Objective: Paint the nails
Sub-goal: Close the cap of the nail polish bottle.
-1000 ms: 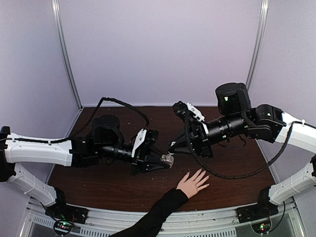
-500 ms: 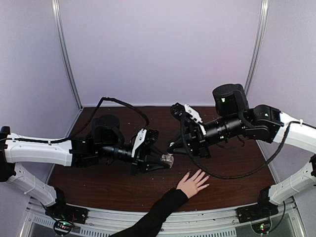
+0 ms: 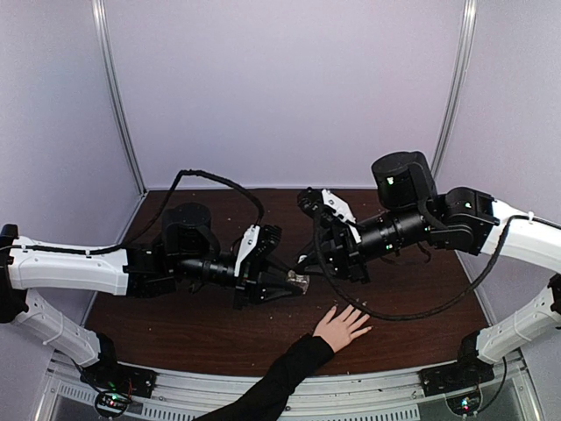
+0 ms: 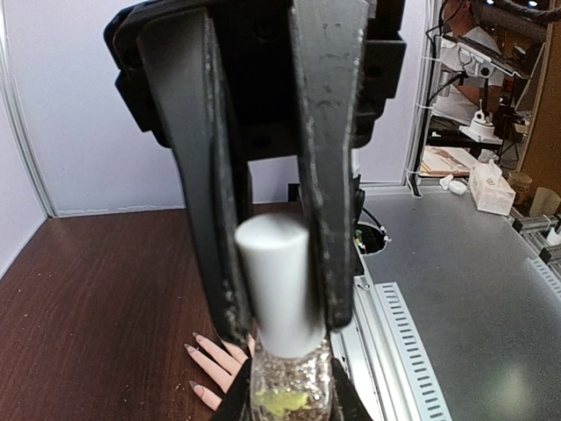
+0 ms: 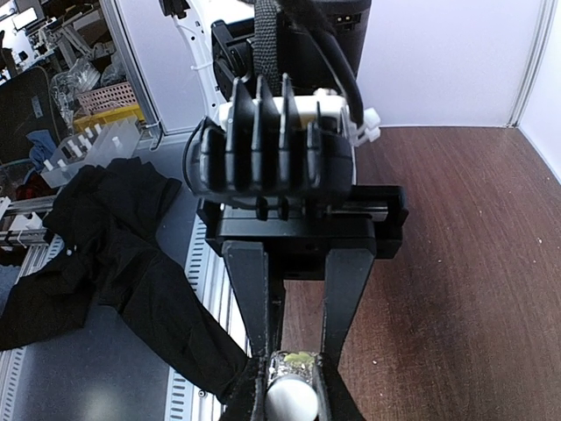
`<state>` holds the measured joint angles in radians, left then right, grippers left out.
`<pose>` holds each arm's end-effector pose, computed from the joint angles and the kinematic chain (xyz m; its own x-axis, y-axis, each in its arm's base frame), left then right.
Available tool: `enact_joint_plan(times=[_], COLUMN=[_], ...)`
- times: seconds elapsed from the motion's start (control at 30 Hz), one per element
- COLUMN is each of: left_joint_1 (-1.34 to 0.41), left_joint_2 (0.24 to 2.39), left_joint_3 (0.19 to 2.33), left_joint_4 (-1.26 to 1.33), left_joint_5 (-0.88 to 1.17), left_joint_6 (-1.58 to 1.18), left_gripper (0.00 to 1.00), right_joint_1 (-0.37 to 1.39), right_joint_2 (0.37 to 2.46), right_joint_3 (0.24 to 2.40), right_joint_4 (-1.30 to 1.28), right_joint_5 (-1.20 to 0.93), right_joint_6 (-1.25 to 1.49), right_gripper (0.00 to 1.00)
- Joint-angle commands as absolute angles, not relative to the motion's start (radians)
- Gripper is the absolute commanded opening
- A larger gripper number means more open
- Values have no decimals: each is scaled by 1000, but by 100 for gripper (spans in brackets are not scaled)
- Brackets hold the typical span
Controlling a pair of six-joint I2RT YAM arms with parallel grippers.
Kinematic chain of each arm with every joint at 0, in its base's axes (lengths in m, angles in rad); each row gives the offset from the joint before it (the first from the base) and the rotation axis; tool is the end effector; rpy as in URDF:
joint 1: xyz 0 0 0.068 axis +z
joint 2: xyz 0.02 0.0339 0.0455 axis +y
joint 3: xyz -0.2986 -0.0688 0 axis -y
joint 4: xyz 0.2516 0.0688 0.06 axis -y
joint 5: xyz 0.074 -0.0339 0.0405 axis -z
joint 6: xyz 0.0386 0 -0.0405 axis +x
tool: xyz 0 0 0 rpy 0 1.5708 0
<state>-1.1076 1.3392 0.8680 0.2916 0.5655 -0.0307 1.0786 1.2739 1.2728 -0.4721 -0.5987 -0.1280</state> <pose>0.1190 -0.2846 0.3243 -0.1102 0.1626 -0.9805 0.9880 -0.0895 -0.1259 0.1125 0.2558 0.4105 -0.0904 -0.3918 -0.9156 -0.9847 -0.1026 0.1411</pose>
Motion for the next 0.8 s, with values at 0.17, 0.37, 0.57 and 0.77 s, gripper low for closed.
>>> enact_joint_plan(times=[0.17, 0.37, 0.57, 0.77], left_joint_1=[-1112, -1112, -1111, -1112], left_joint_2=[1315, 1299, 1282, 1272], left_joint_3=[879, 874, 866, 872], left_joint_4=[398, 418, 426, 416], left_joint_5=[537, 502, 452, 369], left_joint_6=[-53, -52, -45, -34], left_gripper=[0, 0, 0, 0], right_joint_1=[1091, 1091, 1091, 1090], right_joint_2=[1291, 1308, 1321, 1352], right_joint_3=[1270, 1262, 1254, 1262], right_joint_4=[-456, -450, -445, -460], right_joint_5=[-574, -581, -578, -560], right_joint_6=[-120, -100, -72, -42], right_gripper=[0, 0, 0, 0])
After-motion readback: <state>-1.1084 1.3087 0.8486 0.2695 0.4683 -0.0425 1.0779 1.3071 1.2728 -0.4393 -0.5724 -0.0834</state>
